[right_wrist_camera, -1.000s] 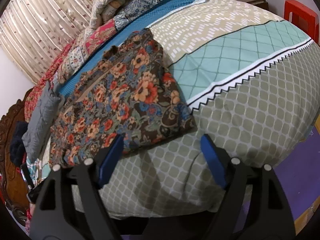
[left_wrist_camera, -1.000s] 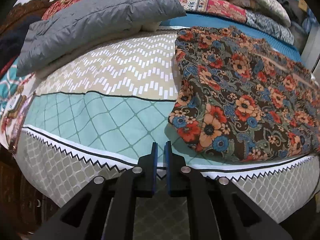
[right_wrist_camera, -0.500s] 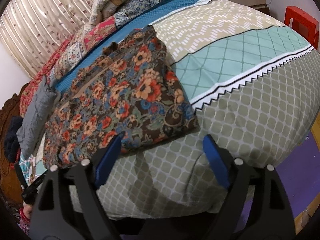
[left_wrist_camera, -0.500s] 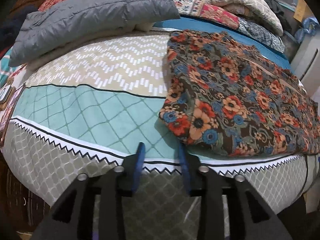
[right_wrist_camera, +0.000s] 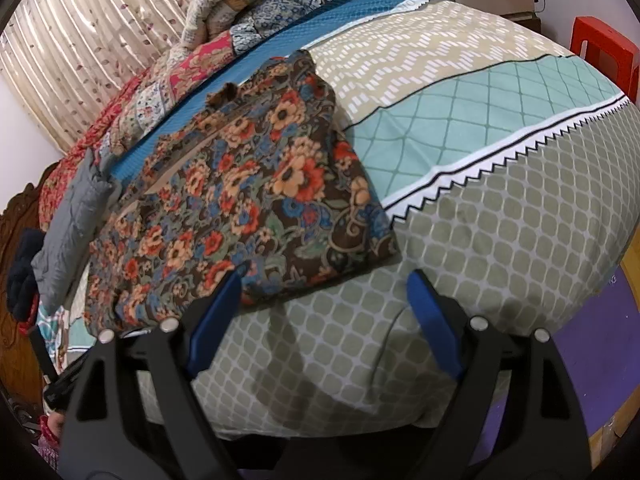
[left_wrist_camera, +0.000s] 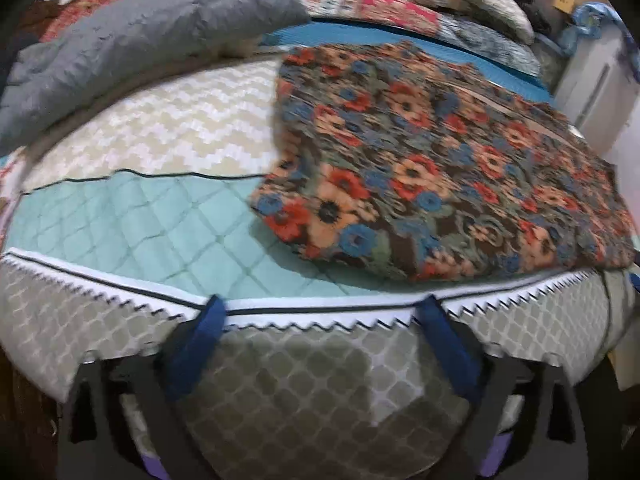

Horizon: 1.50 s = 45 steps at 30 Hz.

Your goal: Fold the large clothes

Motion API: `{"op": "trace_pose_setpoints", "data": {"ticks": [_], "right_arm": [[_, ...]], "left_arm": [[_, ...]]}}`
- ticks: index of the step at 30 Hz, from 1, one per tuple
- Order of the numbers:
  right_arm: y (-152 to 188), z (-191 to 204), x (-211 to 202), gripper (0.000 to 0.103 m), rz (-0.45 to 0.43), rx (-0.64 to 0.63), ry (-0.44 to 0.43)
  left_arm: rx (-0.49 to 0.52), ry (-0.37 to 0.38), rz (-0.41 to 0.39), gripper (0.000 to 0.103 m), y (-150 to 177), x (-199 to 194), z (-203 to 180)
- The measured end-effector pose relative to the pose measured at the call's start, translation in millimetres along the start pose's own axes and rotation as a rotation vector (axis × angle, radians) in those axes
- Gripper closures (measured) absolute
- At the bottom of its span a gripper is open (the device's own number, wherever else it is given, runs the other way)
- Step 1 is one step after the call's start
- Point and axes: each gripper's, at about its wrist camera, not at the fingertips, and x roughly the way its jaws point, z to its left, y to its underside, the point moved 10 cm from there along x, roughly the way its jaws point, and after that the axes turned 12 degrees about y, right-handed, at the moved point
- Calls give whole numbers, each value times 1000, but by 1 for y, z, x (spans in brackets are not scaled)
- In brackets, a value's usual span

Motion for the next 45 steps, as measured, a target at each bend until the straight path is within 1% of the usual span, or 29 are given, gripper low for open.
{"op": "trace_pose_setpoints", "data": {"ticks": [3,5,6,8,9,10,11,12,14,16,17,18,19,20,21,23,27,29,31,33,34,36,37,39,41,42,45], "right_arm": [[0,-1,0,22,1,2,-6],[-1,-2,0,22,3,4,-10],[-1,-3,0,22,3,5,-12],[-1,-4,-1,22,5,5,-18],[-1,-4,-1,22,6,3,-21],[-1,-3,-3,22,7,0,-24],[-1,-3,-5,22,7,-2,-28],[-2,-3,-7,22,5,-4,-37],[-2,-3,-12,22,12,9,-76],[-3,-4,-14,23,31,44,-123],[-2,-3,-15,26,39,57,-138],[-2,-4,-15,27,49,69,-153],[-2,-5,-15,32,66,91,-177],[-1,-5,-15,35,81,113,-205],[0,-5,-15,36,92,132,-227],[0,-7,-13,36,112,188,-273],[3,-8,-7,36,165,318,-369],[2,-4,0,36,188,369,-406],[-6,1,6,37,184,388,-416],[-14,7,11,37,172,390,-410],[-18,10,13,39,164,391,-402],[-27,15,13,62,144,392,-389],[-32,18,9,90,127,382,-386],[-40,26,-3,93,80,337,-374],[-47,34,-17,93,35,266,-355],[-50,37,-24,93,18,238,-348],[-52,39,-40,95,-3,208,-341]], "left_arm": [[29,12,17,103,5,0,-3],[29,47,41,103,5,-4,-3],[-6,92,37,103,3,-9,-1],[-126,191,28,103,-5,-19,7],[-212,264,26,103,-9,-24,12],[-266,316,22,103,-12,-27,15],[-341,391,14,103,-18,-31,19],[-392,435,11,103,-23,-33,23],[-469,467,15,103,-31,-31,29],[-514,516,39,103,-38,-22,25],[-536,541,51,103,-38,-18,23],[-578,577,67,103,-39,-11,18],[-611,611,79,103,-39,-4,10],[-624,630,84,103,-39,0,3],[-627,637,86,103,-42,5,-3],[-624,608,89,103,-45,16,-9],[-676,592,101,103,-41,25,-15],[-712,576,110,103,-37,28,-8],[-753,561,116,103,-33,32,-2],[-770,586,111,103,-39,35,-1],[-770,590,108,103,-45,36,-1],[-752,611,83,103,-59,28,-8],[-732,617,68,103,-62,20,-8],[-665,625,29,103,-80,4,-18],[-626,632,5,103,-89,-10,-23],[-614,636,-6,103,-92,-15,-25],[-598,637,-38,103,-95,-31,-23]]}}
